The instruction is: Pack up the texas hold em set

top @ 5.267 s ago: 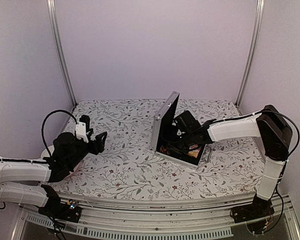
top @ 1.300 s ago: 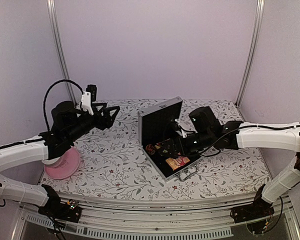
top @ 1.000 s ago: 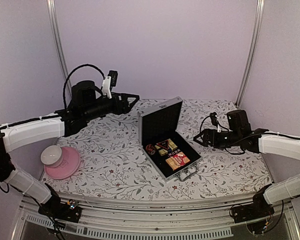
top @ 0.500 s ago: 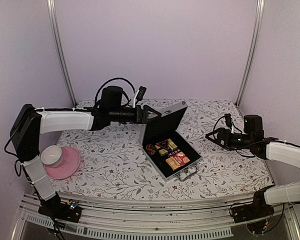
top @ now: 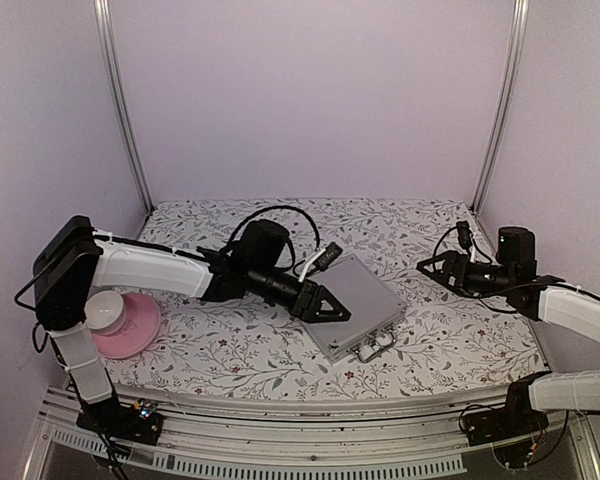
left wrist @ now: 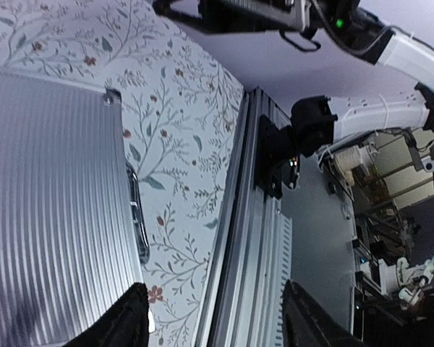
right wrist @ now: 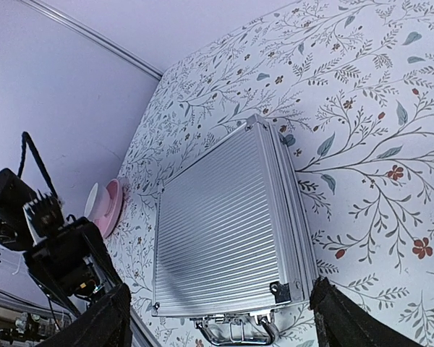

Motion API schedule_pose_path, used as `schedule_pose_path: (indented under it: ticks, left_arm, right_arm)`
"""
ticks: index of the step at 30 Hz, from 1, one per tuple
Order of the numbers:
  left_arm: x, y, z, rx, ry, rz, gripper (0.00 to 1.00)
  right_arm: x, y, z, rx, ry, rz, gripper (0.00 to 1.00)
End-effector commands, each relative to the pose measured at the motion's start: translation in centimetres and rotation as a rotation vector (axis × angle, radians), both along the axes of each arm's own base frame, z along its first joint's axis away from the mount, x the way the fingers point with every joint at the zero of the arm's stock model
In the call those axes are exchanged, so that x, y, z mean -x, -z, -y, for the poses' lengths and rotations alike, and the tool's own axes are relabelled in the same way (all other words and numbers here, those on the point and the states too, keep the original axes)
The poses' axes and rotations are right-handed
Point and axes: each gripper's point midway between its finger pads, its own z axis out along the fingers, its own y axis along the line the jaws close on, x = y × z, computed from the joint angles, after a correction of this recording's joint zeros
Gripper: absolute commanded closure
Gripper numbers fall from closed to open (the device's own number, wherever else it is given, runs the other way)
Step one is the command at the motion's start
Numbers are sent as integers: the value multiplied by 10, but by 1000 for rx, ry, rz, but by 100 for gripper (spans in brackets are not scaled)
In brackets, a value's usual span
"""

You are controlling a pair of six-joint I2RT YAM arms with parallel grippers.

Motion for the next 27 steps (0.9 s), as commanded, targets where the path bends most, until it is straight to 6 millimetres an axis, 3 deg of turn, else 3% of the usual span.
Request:
schedule_pose_path:
  ticks: [1, 9, 12, 15, 19, 21, 27]
  left_arm:
    - [20, 29, -11, -62, 18, -9, 39]
    - [-15, 13, -18, -187, -297, 254, 57]
    - [-36, 1, -26, -216, -452, 353, 58]
    - [-40, -6, -21, -198, -467, 381, 58]
    - [-26, 14, -1, -203, -378, 302, 60]
    - [-18, 25, 7, -214, -339, 289, 64]
    - [-11, 47, 10, -243, -300, 287, 67]
  right_arm:
    - [14, 5, -5, -27, -50, -52, 17]
    - [54, 15, -21, -93, -115, -101, 22]
    - [65, 24, -28, -113, -132, -122, 23]
    - [75, 35, -42, -121, -162, -163, 23]
    - [85, 51, -65, -86, -223, -209, 23]
    - [85, 58, -74, -76, -248, -226, 28]
    - [78, 77, -90, -23, -273, -256, 33]
